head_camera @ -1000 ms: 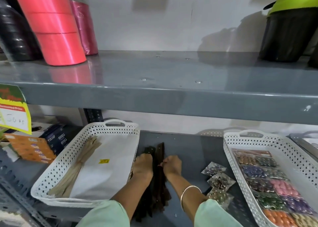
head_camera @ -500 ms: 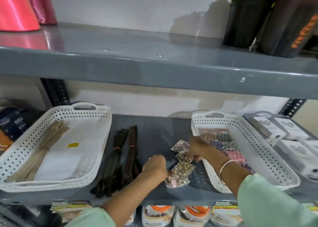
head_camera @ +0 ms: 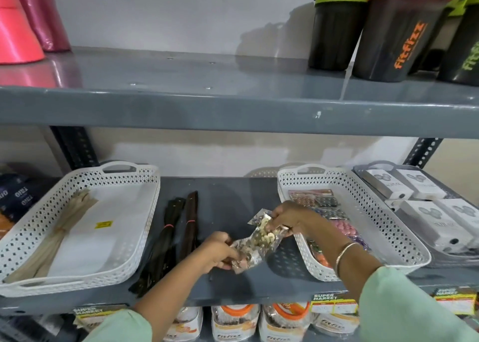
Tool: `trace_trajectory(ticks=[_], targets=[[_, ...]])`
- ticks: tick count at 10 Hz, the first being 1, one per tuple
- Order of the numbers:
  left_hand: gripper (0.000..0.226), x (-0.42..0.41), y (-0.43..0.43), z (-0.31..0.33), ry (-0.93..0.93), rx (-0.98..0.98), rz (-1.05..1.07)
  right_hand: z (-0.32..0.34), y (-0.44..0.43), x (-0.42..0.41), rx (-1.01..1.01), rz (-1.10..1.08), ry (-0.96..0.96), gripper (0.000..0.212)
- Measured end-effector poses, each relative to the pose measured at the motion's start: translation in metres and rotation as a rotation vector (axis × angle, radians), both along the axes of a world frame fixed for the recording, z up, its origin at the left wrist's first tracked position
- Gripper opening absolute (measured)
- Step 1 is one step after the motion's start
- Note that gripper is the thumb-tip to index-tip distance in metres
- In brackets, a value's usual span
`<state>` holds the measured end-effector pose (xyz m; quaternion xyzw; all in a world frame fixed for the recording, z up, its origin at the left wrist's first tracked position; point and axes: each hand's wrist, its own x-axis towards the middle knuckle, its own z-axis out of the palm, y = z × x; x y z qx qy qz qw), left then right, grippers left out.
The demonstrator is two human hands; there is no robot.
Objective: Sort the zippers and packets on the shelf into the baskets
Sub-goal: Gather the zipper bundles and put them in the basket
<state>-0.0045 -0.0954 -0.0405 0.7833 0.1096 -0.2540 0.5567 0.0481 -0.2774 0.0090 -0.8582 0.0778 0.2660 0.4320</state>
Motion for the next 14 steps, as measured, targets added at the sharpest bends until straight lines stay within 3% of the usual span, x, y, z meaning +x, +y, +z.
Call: trace_trajectory(ticks=[2,3,5,6,8,9,10,11,12,13,14], targets=[[0.019,0.015,-0.014,0.033,-0.080,-0.375,0.155,0.034,-0.084,0.013,0.105,-0.184,-0.129,0.014],[0.023,0.026,-0.044,0.044,-0.109,-0.344,0.092,0.034,-0.127,0.015,0.110,-0.270,-0.136,0.012],[0.017,0.048,-0.147,0.055,-0.134,-0.029,-0.161,-0.003,-0.193,0.015,-0.173,-0.291,-0.092,0.024],[0.051,0.054,-0.193,0.043,-0.098,0.207,-0.249,-0.022,-0.200,0.019,-0.284,-0.225,-0.041,0.029],[0.060,0.072,-0.208,0.015,-0.197,0.656,-0.319,-0.044,-0.198,0.024,-0.387,-0.241,-0.134,0.022],[0.054,0.074,-0.205,0.006,-0.219,0.659,-0.302,-0.048,-0.199,0.021,-0.398,-0.226,-0.135,0.031],[0.043,0.071,-0.207,0.006,-0.285,0.670,-0.330,-0.040,-0.198,0.019,-0.514,-0.192,-0.030,0.024],[0.042,0.068,-0.202,0.013,-0.357,0.664,-0.315,-0.032,-0.195,0.021,-0.682,-0.123,-0.109,0.025],[0.020,0.070,-0.166,0.033,-0.539,0.541,-0.211,-0.011,-0.175,0.030,-0.691,-0.145,-0.397,0.029],[0.013,0.081,-0.125,0.037,-0.564,0.508,-0.064,0.005,-0.145,0.038,-0.570,-0.189,-0.503,0.024],[0.024,0.107,-0.068,0.018,-0.413,0.525,-0.038,0.011,-0.075,0.045,-0.436,-0.066,-0.546,0.027]])
